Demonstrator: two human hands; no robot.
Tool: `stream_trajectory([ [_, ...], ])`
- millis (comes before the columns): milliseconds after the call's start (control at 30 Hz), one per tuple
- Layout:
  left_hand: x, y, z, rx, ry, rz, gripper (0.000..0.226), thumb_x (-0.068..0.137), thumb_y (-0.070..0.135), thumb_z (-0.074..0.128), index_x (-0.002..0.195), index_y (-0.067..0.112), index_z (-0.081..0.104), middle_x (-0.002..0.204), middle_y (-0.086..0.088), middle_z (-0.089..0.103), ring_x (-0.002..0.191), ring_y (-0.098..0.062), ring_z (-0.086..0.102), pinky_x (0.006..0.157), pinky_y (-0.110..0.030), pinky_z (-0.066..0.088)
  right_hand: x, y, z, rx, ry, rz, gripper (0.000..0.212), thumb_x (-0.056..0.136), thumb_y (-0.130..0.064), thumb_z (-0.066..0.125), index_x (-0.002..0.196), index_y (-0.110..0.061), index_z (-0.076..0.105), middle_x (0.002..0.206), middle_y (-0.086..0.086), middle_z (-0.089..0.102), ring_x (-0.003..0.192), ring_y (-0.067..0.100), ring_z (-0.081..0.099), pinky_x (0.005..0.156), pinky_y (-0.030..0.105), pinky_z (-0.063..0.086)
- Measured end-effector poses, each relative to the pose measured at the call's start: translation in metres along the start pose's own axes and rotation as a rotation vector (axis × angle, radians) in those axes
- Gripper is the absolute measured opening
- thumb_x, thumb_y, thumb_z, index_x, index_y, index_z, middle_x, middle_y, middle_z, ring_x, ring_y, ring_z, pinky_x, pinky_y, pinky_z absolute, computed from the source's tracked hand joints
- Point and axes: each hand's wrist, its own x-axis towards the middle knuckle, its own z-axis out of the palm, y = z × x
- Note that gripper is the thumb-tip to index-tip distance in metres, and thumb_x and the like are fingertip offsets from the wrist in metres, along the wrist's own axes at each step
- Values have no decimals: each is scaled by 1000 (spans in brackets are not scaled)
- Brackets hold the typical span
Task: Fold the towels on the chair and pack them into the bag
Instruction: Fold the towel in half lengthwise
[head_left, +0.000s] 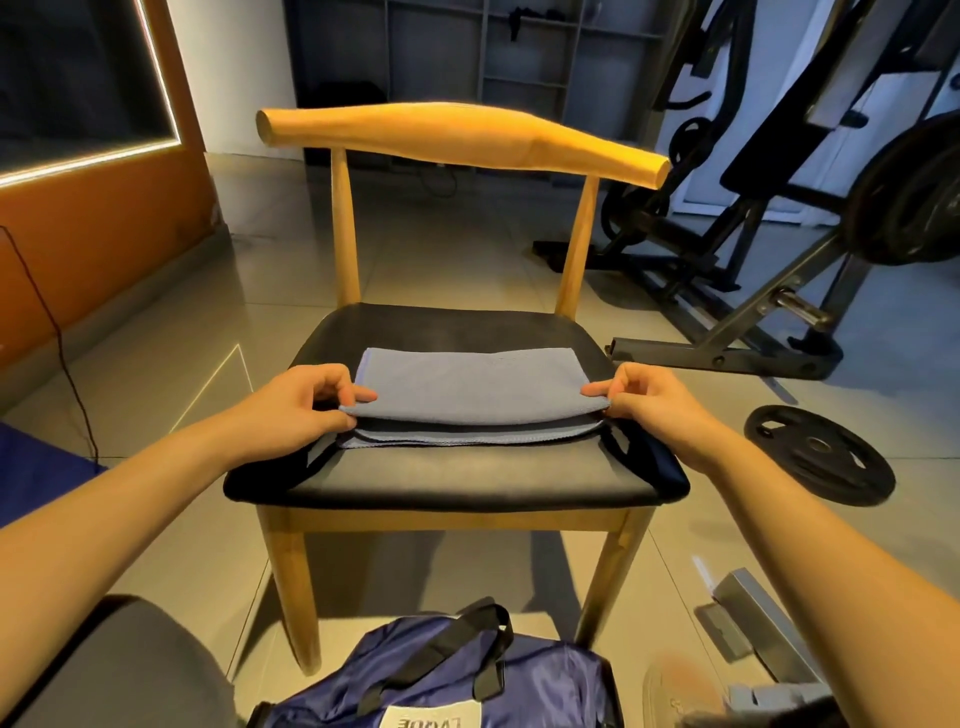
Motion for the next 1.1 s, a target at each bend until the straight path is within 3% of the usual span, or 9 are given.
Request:
stream_trajectory([
  [233, -2, -3, -5, 263, -43, 68, 14, 86, 21, 80, 79, 26, 69, 127, 26, 60, 119, 2, 53, 101, -24, 41, 2, -2, 1, -216, -45, -50, 18, 92, 2, 57, 74, 1, 58, 111, -4, 76, 109, 6, 67, 92, 31, 56],
  [300, -3, 0, -8, 347, -47, 96, 11, 85, 28, 80, 78, 31, 72, 120, 26, 61, 116, 1, 52, 99, -25, 43, 5, -5, 0, -390, -86, -78, 21, 91, -3, 58, 71, -2, 58, 114, -2, 75, 108, 6, 67, 92, 35, 58],
  [400, -1, 10, -8, 217, 4, 67, 14, 89, 26, 75, 75, 29, 77, 99, 15, 69, 95, -6, 63, 86, -28, 53, 8, -11, 3, -516, -12, -102, 18, 89, -12, 63, 73, -6, 63, 93, 8, 75, 95, 18, 72, 81, 41, 62],
  [500, 23, 14, -5, 205, 204, 16, 13, 92, 25, 71, 80, 29, 75, 82, 10, 72, 81, -12, 67, 76, -34, 56, 15, -19, 16, -496, 154, -104, 12, 90, -10, 61, 80, -12, 67, 79, 8, 70, 78, 23, 68, 62, 30, 53],
  [567, 50, 10, -4, 251, 291, -58, 4, 93, 30, 71, 90, 29, 73, 92, 9, 73, 88, -16, 67, 80, -35, 54, 26, -20, 24, -461, 243, -89, 12, 90, -9, 59, 82, -12, 67, 78, 5, 70, 77, 22, 66, 62, 31, 50],
  [667, 86, 5, 1, 263, 240, -193, 27, 93, 40, 70, 113, 21, 72, 110, 0, 71, 102, -23, 64, 91, -37, 52, 43, -17, 32, -408, 280, -22, 6, 95, -12, 61, 94, -13, 67, 81, 5, 70, 76, 19, 66, 69, 35, 54],
  [767, 108, -1, 7, 338, 177, -270, 25, 92, 49, 68, 96, 24, 73, 103, 2, 72, 105, -26, 64, 91, -40, 53, 61, -10, 37, -366, 272, -2, 14, 98, -16, 61, 111, -12, 64, 96, 6, 70, 82, 23, 67, 70, 35, 56],
  [900, 117, -7, 5, 64, 171, -317, 20, 88, 29, 78, 81, 13, 70, 84, -2, 69, 85, -21, 63, 78, -38, 54, 87, -5, 39, -322, 259, 43, 24, 97, -21, 64, 119, -11, 63, 105, 5, 68, 97, 28, 66, 88, 47, 58],
  [1100, 107, -7, -7, -26, 215, -279, 23, 87, 23, 81, 85, 4, 67, 74, -14, 69, 64, -22, 59, 59, -29, 46, 110, -11, 48, -195, 225, 153, 23, 96, -24, 66, 96, -1, 69, 75, 12, 62, 72, 22, 59, 60, 31, 44],
])
